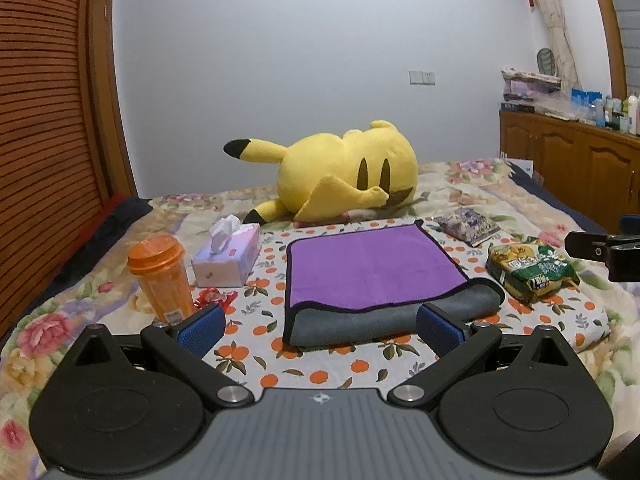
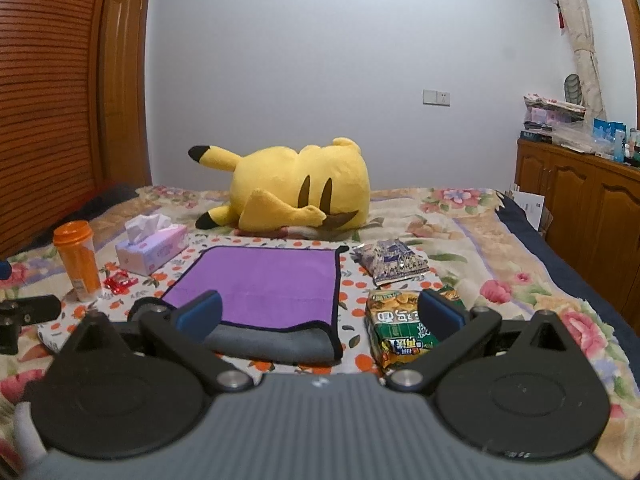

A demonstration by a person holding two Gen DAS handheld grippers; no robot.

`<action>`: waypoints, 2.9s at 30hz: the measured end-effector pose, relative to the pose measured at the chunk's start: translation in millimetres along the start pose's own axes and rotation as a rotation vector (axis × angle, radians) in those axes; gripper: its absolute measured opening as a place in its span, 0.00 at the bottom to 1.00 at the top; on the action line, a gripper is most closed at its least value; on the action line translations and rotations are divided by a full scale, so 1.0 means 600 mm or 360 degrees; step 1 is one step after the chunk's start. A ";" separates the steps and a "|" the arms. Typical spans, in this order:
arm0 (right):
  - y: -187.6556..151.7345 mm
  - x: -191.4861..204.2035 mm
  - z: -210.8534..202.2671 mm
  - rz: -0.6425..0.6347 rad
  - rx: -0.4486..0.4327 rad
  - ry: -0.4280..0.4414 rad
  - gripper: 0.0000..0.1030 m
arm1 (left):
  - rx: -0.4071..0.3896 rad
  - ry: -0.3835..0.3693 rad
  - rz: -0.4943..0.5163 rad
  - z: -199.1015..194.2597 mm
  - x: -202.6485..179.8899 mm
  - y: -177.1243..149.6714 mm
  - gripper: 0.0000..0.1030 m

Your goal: Fold towel

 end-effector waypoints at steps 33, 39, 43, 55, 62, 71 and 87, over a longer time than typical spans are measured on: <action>-0.009 0.019 0.101 -0.0138 0.0228 0.0148 1.00 | 0.0212 0.0015 0.0047 0.111 0.005 -0.006 1.00; -0.009 0.025 0.127 -0.0169 0.0267 0.0203 1.00 | 0.0255 0.0006 -0.0004 0.138 0.014 0.001 1.00; -0.010 0.029 0.146 -0.0195 0.0293 0.0241 1.00 | 0.0286 0.0002 -0.0017 0.157 0.017 0.004 1.00; -0.014 0.034 0.197 -0.0236 0.0371 0.0309 1.00 | 0.0360 -0.0035 0.0014 0.213 0.017 0.007 0.99; -0.014 0.031 0.228 -0.0232 0.0395 0.0339 0.97 | 0.0435 -0.0054 0.0001 0.248 0.030 0.004 0.89; -0.029 0.025 0.265 -0.0256 0.0484 0.0380 0.82 | 0.0473 -0.0056 0.0008 0.286 0.045 0.005 0.77; -0.049 0.009 0.312 -0.0238 0.0603 0.0431 0.77 | 0.0514 -0.0093 0.0015 0.341 0.060 0.006 0.59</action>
Point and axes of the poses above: each gripper's, at about its wrist camera, not at the fingertips, and z roughly the way its jaws point, x to its left, y to its top, the point moved 4 cm from there along z, roughly the way its jaws point, and after that the axes turned 12 degrees about -z, right-handed, at the moved point
